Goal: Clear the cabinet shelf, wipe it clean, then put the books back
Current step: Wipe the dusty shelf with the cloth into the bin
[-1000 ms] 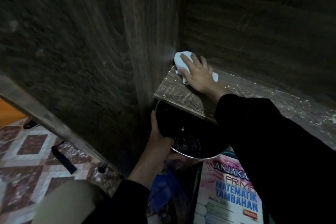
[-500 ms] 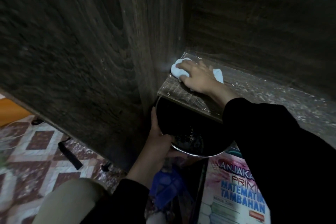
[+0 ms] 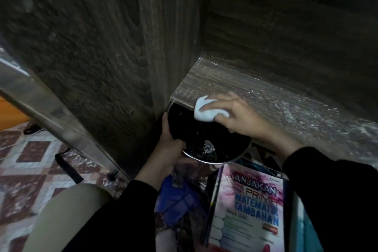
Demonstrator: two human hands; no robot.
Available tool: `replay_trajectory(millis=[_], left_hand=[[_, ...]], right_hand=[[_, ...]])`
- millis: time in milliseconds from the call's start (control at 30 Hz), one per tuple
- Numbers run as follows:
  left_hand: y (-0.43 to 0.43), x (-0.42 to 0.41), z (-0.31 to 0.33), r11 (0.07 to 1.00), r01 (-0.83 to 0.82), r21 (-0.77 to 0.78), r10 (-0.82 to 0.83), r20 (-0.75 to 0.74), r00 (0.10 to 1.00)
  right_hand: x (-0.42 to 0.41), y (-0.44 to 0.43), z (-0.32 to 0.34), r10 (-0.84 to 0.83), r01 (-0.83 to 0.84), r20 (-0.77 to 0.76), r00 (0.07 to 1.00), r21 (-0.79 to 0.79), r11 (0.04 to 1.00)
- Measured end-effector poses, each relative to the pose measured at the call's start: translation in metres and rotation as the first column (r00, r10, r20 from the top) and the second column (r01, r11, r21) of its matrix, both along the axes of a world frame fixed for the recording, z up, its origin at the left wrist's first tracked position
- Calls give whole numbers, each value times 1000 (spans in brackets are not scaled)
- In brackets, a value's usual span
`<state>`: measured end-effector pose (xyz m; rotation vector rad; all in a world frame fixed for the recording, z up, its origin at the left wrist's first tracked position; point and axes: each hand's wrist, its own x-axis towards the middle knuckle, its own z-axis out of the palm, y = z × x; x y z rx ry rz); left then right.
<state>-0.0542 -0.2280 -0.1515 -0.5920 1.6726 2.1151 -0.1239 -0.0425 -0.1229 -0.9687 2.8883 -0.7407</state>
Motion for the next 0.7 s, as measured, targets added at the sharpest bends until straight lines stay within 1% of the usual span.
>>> replay_trajectory(millis=[67, 100, 133, 200, 233, 267, 300, 333, 400, 467, 533, 567, 600, 633, 667, 700], left_hand=[[1, 1, 1, 1000, -2, 8, 2, -3, 1000], [1, 3, 1, 1000, 1, 9, -1, -5, 1000], [2, 4, 1, 1000, 4, 10, -4, -3, 1000], [4, 6, 2, 1000, 3, 11, -3, 9, 1000], [5, 6, 2, 1000, 4, 10, -4, 12, 1000], [6, 7, 1, 1000, 4, 11, -4, 13, 1000], [8, 8, 1, 1000, 4, 13, -4, 13, 1000], [9, 8, 1, 1000, 3, 13, -3, 13, 1000], [11, 9, 1, 1000, 2, 3, -2, 12, 1000], [12, 10, 2, 1000, 5, -11, -5, 1, 1000], [15, 11, 5, 1000, 11, -26, -12, -12, 1000], [16, 11, 7, 1000, 16, -27, -16, -17, 1000], [17, 11, 8, 1000, 20, -24, -21, -18, 1000], [18, 11, 9, 1000, 23, -17, -23, -16, 1000], [19, 10, 9, 1000, 22, -10, -22, -11, 1000], [20, 9, 8, 1000, 18, -5, -18, -4, 1000]], right_hand=[[4, 18, 8, -221, 216, -15, 975, -160, 963], [4, 28, 8, -347, 335, -37, 937, -189, 923], [3, 36, 6, -470, 452, -61, 881, -187, 872], [5, 39, -1, -666, 661, -97, 740, -81, 746], [9, 33, -6, -733, 736, -96, 674, 5, 677], [13, 23, -11, -772, 777, -92, 629, 101, 621], [20, 10, -17, -787, 789, -98, 610, 176, 589], [25, -5, -21, -783, 783, -109, 612, 223, 581], [31, -34, -24, -744, 746, -121, 657, 251, 617], [33, -56, -22, -667, 672, -128, 734, 271, 689], [32, -63, -18, -525, 542, -142, 839, 293, 787], [31, -60, -17, -452, 470, -133, 882, 287, 834], [29, -53, -17, -400, 419, -125, 908, 249, 873], [26, -43, -15, -391, 409, -124, 912, 184, 894], [23, -31, -14, -437, 451, -133, 890, 109, 886], [20, -20, -12, -519, 530, -143, 843, 48, 847]])
